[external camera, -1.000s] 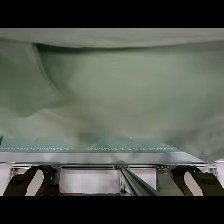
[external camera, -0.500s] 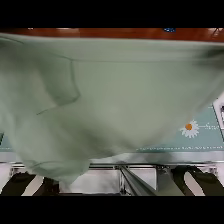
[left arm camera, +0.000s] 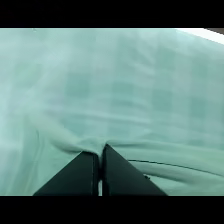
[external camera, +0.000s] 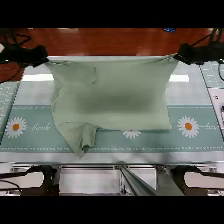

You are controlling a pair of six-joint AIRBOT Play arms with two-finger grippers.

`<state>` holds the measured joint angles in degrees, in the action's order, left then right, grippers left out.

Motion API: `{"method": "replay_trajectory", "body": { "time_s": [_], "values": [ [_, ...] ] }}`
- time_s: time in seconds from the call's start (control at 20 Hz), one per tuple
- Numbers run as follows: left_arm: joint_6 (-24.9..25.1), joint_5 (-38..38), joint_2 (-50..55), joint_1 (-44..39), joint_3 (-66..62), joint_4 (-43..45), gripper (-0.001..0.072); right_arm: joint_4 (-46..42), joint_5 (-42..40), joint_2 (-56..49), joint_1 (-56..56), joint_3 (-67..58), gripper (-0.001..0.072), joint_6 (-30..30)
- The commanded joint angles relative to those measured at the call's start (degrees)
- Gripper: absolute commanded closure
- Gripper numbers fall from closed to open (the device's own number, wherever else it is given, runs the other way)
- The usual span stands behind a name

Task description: Fold the shirts.

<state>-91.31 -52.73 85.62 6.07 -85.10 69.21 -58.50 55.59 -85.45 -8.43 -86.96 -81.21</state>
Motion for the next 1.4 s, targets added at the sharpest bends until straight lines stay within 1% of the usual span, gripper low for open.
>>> {"method": "replay_trajectory", "body": {
  "time_s": [0.0,0.2,0.25,0.35,0.45,0.5,0.65,0.75,0.85,1.05,1.25,1.35],
  "values": [
    [-0.09,5.14,12.37,-0.04,-4.15,-9.09,0.0681,4.96,-3.08,-14.75,0.02,-10.51,0.0694,0.04],
    [-0.07,3.89,18.05,-0.13,-8.39,-13.66,0.0681,5.92,-2.32,-22.34,0.02,-17.57,0.0694,-1.79],
    [0.0,2.6,18.27,-0.09,-8.66,-13.92,0.0681,5.92,-0.94,-23.3,0.02,-18.62,0.0694,-1.77],
    [2.51,-1.9,18.01,0.15,-8.68,-13.94,0.0681,5.88,1.55,-23.45,-0.13,-18.8,0.0693,-1.64],
    [6.95,-8.57,17.57,1.16,-8.66,-13.35,0.0681,5.86,6.95,-22.62,-1.38,-18.8,0.0693,-0.96],
    [8.22,-11.87,17.46,2.03,-8.66,-12.31,0.0681,5.86,10.49,-22.18,-2.38,-18.8,0.0693,-0.39],
    [8.94,-20.9,17.44,4.83,-8.63,-7.63,0.0681,4.07,21.53,-21.75,-5.53,-18.73,0.0693,0.39],
    [9.9,-23.87,17.73,5.7,-8.5,-7.06,0.0681,0.11,24.76,-21.77,-6.03,-17.84,0.0693,0.5],
    [9.9,-24.94,18.43,5.27,-8.48,-7.04,0.0681,-1.86,25.05,-21.9,-5.75,-15.93,0.0693,0.57],
    [10.73,-30.36,21.64,3.76,-8.48,-7.04,0.0681,-2.01,25.14,-23.08,-5.62,-12.28,0.0693,0.57],
    [10.51,-30.86,22.69,3.45,-8.48,-7.04,0.0681,-2.08,24.98,-23.43,-5.62,-9.44,0.0693,0.9],
    [10.54,-33.09,22.69,3.65,-8.5,-7.04,0.0681,-2.1,25.2,-23.43,-5.64,-9.22,0.0686,0.81]
  ]
}}
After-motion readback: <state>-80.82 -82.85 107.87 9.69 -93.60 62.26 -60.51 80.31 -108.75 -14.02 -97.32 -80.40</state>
